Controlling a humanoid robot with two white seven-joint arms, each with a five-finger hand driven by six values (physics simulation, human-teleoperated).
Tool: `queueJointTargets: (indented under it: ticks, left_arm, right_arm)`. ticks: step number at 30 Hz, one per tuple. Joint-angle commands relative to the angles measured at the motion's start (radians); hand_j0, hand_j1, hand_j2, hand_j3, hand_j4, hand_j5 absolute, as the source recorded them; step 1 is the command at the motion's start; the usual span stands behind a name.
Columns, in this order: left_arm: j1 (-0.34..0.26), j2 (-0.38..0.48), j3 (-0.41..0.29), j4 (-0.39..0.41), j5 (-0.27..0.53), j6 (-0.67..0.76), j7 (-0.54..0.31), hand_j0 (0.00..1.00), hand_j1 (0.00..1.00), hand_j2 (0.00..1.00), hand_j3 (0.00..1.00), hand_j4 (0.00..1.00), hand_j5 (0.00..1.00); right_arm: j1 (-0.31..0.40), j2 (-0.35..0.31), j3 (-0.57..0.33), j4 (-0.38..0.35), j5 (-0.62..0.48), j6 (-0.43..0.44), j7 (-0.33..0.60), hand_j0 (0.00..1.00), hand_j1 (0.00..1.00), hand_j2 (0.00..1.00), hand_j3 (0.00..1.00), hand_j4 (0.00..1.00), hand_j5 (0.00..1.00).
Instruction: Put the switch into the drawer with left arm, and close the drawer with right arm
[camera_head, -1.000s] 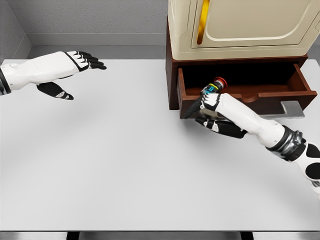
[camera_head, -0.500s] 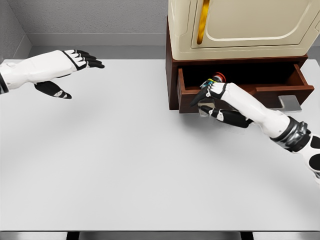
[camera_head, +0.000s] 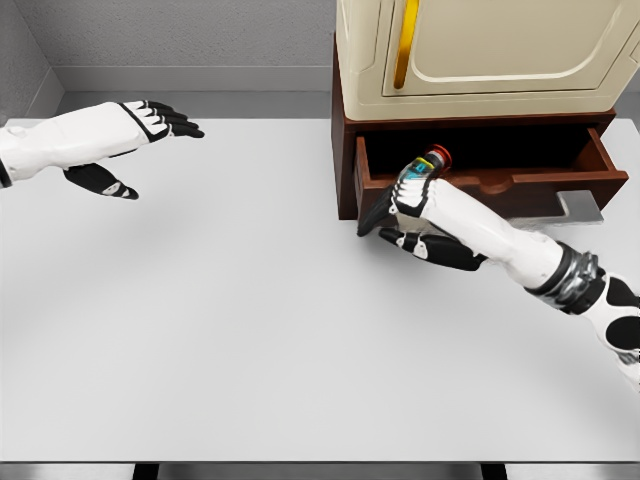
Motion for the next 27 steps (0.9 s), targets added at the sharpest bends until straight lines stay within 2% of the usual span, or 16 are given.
queueJointTargets:
  ticks: [1, 12, 27]
  left_arm:
    - [0.000, 0.002, 0.001, 0.000, 0.007, 0.002, 0.001, 1.00, 1.00, 1.00, 1.00, 1.00, 1.00]
    - [0.000, 0.016, 0.001, 0.000, 0.007, 0.002, 0.001, 1.00, 1.00, 1.00, 1.00, 1.00, 1.00]
    - [0.003, 0.017, 0.001, 0.002, 0.007, 0.002, 0.001, 1.00, 1.00, 1.00, 1.00, 1.00, 1.00]
  right_arm:
    - [0.002, 0.001, 0.036, -0.002, -0.005, 0.001, 0.000, 0.52, 0.52, 0.52, 0.52, 0.52, 0.52]
    - [-0.005, 0.012, 0.095, -0.002, -0.004, 0.001, 0.000, 0.52, 0.52, 0.52, 0.52, 0.52, 0.52]
    - [-0.008, -0.022, 0.088, 0.015, -0.005, 0.001, 0.000, 0.53, 0.53, 0.53, 0.53, 0.53, 0.53]
